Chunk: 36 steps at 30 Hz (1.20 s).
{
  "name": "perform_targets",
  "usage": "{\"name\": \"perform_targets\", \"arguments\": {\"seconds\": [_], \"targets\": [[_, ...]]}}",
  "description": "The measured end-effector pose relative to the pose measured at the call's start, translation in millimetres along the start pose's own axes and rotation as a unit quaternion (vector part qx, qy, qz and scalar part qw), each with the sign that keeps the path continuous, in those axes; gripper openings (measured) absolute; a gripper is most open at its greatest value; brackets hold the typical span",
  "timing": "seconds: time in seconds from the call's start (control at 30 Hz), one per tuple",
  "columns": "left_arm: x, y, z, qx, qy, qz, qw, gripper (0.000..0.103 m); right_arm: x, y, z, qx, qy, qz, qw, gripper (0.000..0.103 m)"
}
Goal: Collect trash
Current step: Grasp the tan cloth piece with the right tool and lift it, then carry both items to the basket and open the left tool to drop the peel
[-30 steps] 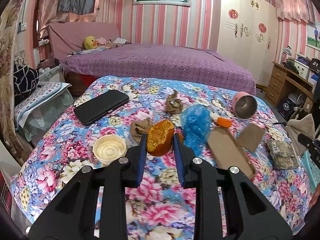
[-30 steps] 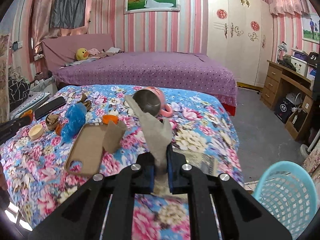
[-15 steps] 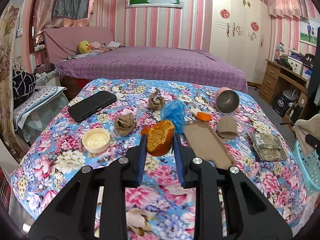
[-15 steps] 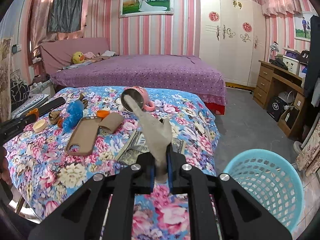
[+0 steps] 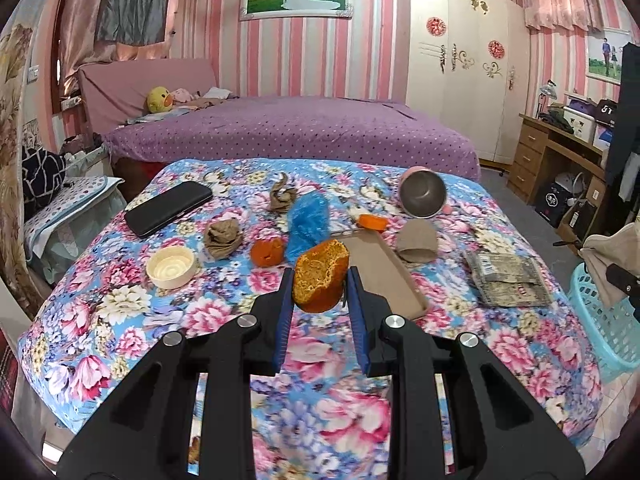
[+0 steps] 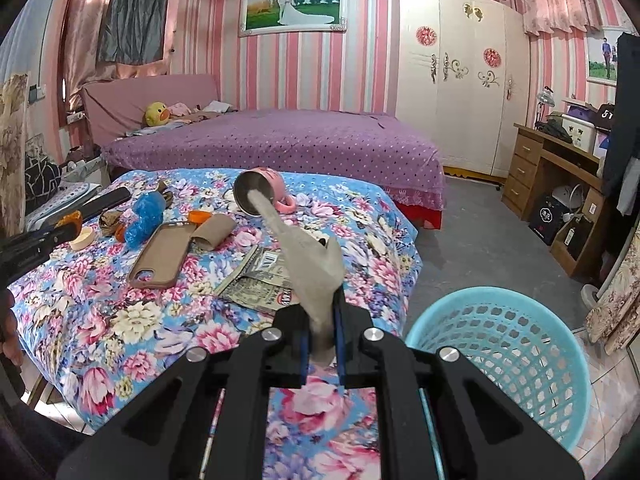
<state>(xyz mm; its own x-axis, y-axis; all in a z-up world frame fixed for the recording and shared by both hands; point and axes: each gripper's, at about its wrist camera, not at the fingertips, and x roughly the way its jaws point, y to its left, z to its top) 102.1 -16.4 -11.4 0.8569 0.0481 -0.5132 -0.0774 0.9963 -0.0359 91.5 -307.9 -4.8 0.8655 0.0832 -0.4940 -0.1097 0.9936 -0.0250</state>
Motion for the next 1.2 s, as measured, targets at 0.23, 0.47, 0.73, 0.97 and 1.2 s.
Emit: {"name": "perform_targets", "arguments": {"seconds": [0.23, 0.47, 0.73, 0.97, 1.2], "targets": [[-4.5, -32.2, -0.3, 0.011, 0.0, -0.012, 0.9999, 0.025, -11.7, -24.6, -3.8, 0.02, -0.009, -0.004, 1.0, 0.01], [-4.7, -73.6, -1.2, 0.03, -0.001, -0.031, 0.9991, 0.025, -19.7, -56.5, -13.2, 0.036, -0.008, -0.021, 0.999, 0.01], [0.7, -134.8, -7.5, 0.054, 0.004, -0.075, 0.9957, 0.025, -26.2, -108.8, -22.4, 0.071, -0.01, -0.05, 0.996, 0.01], [9.8, -196.6, -16.8, 0.077, 0.017, -0.128, 0.9887, 0.025, -30.8, -152.7, -30.9, 0.09, -0.004, -0.1, 0.991, 0.01], [15.2, -273.6, -25.0, 0.092, 0.031, -0.192, 0.9766, 0.025, -25.0, -196.1, -47.1, 0.122, 0.014, -0.142, 0.982, 0.01]]}}
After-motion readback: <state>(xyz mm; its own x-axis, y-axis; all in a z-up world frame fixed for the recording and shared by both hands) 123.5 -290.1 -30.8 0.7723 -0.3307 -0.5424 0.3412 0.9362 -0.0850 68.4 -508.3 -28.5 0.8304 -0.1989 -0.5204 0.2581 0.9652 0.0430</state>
